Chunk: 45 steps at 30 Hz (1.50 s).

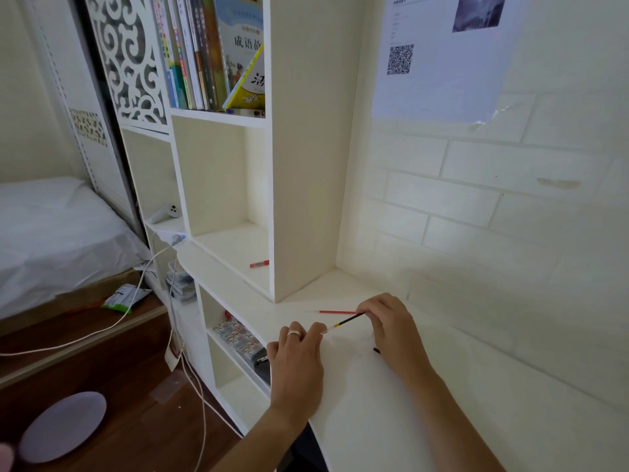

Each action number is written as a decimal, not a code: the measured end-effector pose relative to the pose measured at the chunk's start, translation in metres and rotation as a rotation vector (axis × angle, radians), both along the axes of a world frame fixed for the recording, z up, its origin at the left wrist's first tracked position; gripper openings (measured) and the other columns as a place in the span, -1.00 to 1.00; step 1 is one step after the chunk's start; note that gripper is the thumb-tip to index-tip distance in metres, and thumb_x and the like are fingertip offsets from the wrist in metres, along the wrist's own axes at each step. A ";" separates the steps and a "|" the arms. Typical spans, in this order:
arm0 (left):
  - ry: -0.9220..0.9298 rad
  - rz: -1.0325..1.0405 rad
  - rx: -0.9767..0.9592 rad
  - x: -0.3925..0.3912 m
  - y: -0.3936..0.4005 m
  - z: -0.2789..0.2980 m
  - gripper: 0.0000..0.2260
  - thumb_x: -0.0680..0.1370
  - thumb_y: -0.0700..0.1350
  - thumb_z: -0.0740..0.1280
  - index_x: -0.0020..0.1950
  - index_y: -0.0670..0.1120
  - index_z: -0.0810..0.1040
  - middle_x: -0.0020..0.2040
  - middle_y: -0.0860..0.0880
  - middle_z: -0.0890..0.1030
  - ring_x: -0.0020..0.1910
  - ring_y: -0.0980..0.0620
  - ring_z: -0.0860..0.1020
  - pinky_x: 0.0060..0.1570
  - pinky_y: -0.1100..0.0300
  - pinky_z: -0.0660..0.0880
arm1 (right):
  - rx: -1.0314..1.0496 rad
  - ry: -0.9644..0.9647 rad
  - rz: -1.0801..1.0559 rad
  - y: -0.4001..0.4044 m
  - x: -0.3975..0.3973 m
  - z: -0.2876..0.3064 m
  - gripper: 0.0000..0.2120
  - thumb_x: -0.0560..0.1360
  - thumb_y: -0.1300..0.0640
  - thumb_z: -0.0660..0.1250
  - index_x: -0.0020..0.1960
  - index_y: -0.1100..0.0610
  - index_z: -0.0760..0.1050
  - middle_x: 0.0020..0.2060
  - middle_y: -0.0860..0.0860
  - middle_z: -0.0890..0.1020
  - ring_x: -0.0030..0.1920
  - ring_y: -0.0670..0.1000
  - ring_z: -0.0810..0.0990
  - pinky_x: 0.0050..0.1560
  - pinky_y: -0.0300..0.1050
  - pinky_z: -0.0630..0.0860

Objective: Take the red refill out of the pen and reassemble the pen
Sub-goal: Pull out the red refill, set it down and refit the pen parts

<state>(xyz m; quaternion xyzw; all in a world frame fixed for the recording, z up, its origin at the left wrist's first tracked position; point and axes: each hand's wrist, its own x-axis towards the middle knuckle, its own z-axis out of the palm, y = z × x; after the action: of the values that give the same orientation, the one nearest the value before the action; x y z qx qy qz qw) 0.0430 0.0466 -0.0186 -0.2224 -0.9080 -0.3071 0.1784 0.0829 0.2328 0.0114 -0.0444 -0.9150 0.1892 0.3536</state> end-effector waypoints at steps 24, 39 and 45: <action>-0.015 -0.043 0.016 -0.001 0.000 -0.002 -0.81 0.63 -0.14 0.12 0.14 0.11 0.42 0.01 0.09 0.48 0.04 0.05 0.40 0.02 0.12 0.21 | -0.049 -0.031 0.151 -0.032 0.002 0.010 -0.80 0.58 0.12 0.32 0.16 -0.01 0.64 0.05 -0.16 0.61 -0.25 -0.25 0.47 -0.13 -0.46 0.39; -0.012 -0.059 -0.010 -0.002 0.000 0.000 -0.77 0.62 -0.21 0.12 0.14 0.09 0.42 0.01 0.07 0.44 0.05 0.04 0.36 0.04 0.13 0.16 | -0.194 -0.141 -0.380 0.007 0.005 -0.001 -0.89 0.55 0.09 0.35 -0.14 0.08 0.57 -0.23 0.01 0.58 -0.10 0.09 0.58 -0.15 -0.04 0.55; -0.012 -0.051 -0.027 -0.002 0.001 -0.001 -0.73 0.60 -0.22 0.11 0.18 0.10 0.42 0.04 0.08 0.45 0.08 0.05 0.36 0.05 0.15 0.13 | -0.184 -0.379 -0.323 -0.002 0.002 0.000 -0.80 0.54 -0.08 0.36 -0.09 0.05 0.59 -0.20 -0.04 0.58 -0.07 0.06 0.59 0.05 0.00 0.56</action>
<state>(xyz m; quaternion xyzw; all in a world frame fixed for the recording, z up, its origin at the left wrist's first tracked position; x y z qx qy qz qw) 0.0408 0.0472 -0.0195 -0.2460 -0.9071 -0.3007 0.1618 0.0849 0.2306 0.0114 -0.2564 -0.9249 0.2010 0.1958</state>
